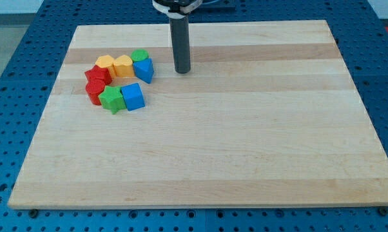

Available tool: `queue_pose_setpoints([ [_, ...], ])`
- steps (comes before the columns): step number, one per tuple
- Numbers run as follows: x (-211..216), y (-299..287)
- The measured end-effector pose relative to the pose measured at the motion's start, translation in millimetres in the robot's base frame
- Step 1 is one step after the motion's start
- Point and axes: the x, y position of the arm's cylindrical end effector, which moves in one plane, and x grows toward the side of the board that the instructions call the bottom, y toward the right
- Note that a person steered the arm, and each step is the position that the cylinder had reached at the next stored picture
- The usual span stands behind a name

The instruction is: Move the blue triangle right to the red star

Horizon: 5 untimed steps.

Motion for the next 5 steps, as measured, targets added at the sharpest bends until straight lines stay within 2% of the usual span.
queue_pose_setpoints([
  [3,-7.7,-42.7],
  [5,21.7,-75.3],
])
